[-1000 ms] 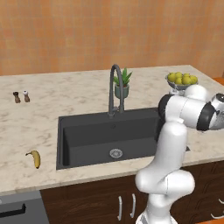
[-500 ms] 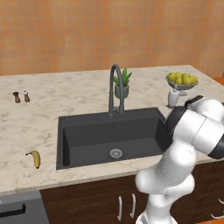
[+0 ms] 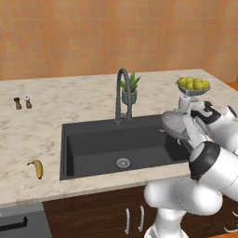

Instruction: Put the colander in the sink, put the banana in the colander, and turn on the sink faucet and pour water over the colander.

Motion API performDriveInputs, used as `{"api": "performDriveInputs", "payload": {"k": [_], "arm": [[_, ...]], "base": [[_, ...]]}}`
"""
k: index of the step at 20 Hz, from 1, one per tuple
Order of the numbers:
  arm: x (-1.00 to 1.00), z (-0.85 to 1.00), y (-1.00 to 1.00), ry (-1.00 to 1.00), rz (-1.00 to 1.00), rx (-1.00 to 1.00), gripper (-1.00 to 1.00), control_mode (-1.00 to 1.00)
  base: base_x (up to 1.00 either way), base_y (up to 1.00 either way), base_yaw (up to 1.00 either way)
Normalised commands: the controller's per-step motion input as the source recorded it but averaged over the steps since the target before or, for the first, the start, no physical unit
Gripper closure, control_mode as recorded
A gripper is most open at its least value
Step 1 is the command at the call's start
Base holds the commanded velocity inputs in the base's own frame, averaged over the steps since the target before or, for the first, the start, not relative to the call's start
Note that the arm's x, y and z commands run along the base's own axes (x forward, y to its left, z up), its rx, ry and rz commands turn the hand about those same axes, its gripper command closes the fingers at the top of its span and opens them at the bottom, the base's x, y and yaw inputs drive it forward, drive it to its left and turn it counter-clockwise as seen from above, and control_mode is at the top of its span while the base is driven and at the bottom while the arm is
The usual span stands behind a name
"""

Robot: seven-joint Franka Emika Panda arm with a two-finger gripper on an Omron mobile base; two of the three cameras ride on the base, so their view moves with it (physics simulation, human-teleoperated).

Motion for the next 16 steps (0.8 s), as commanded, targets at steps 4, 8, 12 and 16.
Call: {"api": "performDriveInputs", "payload": {"k": [4,8,12,16], "arm": [[0.0,0.3,0.43,0.0,0.54,-0.01,1.0,-1.0],[0.0,-0.15,0.4,-0.05,0.42,-0.07,1.0,-1.0],[0.01,-0.33,0.61,-0.09,0.32,-0.1,1.0,-1.0],[0.27,-0.38,0.48,-0.03,0.26,-0.09,1.0,-1.0]], "base": [[0.0,0.0,0.0],[0.0,0.0,0.0],[0.0,0.0,0.0],[0.0,0.0,0.0]]}}
